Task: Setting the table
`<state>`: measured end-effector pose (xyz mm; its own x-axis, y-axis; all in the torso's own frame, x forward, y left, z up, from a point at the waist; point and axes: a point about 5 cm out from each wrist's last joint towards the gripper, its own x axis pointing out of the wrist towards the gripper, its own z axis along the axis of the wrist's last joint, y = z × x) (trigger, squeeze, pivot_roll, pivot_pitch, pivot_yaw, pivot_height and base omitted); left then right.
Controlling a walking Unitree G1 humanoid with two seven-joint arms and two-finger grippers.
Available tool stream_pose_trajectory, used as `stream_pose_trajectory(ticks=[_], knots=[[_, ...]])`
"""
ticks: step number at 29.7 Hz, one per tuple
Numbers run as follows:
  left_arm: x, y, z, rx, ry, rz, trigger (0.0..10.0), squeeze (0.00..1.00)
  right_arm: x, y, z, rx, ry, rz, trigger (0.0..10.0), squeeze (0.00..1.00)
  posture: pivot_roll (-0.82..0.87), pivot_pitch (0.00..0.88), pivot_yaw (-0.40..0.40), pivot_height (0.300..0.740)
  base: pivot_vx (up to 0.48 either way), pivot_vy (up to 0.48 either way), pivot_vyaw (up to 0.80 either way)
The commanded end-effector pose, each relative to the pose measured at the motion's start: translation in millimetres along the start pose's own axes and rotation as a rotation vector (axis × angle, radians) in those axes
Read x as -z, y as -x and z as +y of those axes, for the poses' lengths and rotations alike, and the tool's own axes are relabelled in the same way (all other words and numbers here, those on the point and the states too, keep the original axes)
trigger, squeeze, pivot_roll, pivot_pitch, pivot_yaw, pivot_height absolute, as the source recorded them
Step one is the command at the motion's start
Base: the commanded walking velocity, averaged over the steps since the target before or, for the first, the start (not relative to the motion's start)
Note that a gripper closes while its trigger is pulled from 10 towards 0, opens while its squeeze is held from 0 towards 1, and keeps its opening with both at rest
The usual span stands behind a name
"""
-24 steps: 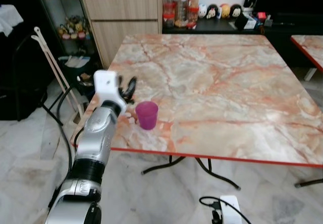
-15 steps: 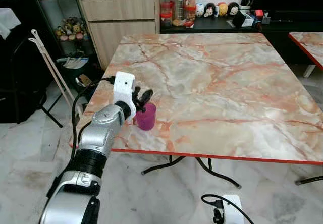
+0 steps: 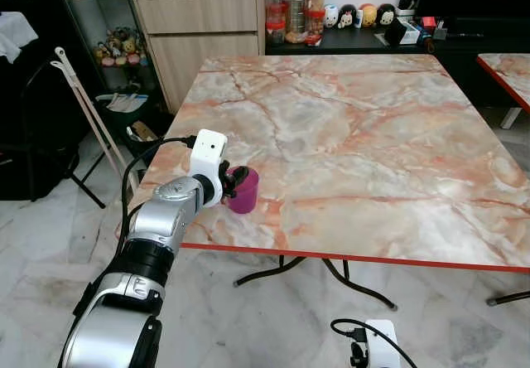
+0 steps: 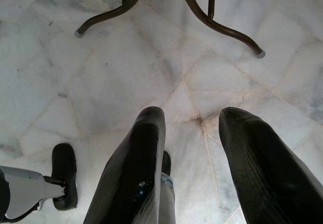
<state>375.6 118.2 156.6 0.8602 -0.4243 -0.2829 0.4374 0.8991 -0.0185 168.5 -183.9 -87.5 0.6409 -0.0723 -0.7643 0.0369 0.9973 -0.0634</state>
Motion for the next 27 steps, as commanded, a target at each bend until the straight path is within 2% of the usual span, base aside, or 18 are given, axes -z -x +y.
stream_pose_trajectory(ticks=[1, 12, 21, 27], knots=[[-4.7, -1.8, 4.6, -0.026, -0.039, 0.027, 10.0, 0.0, -2.8, -0.8, -0.8, 0.007, -0.016, -0.006, 10.0, 0.0, -0.01, 0.0, 0.039, 0.74, 0.0, 0.0, 0.0], [-13.6, -7.5, 10.8, -0.05, -0.11, 0.054, 10.0, 0.0, -2.3, -0.6, -2.8, 0.012, -0.012, -0.005, 10.0, 0.0, -0.03, 0.0, 0.045, 0.74, 0.0, 0.0, 0.0], [-23.3, -10.0, 17.6, -0.059, -0.145, 0.057, 10.0, 0.0, -3.1, -0.8, -3.4, 0.01, -0.008, -0.006, 10.0, 0.0, -0.02, 0.0, 0.046, 0.74, 0.0, 0.0, 0.0], [-21.2, -9.6, 20.3, -0.052, -0.148, 0.07, 10.0, 0.0, -4.1, -1.1, -3.0, 0.012, -0.017, -0.009, 10.0, 0.0, -0.02, 0.0, 0.047, 0.74, 0.0, 0.0, 0.0]])
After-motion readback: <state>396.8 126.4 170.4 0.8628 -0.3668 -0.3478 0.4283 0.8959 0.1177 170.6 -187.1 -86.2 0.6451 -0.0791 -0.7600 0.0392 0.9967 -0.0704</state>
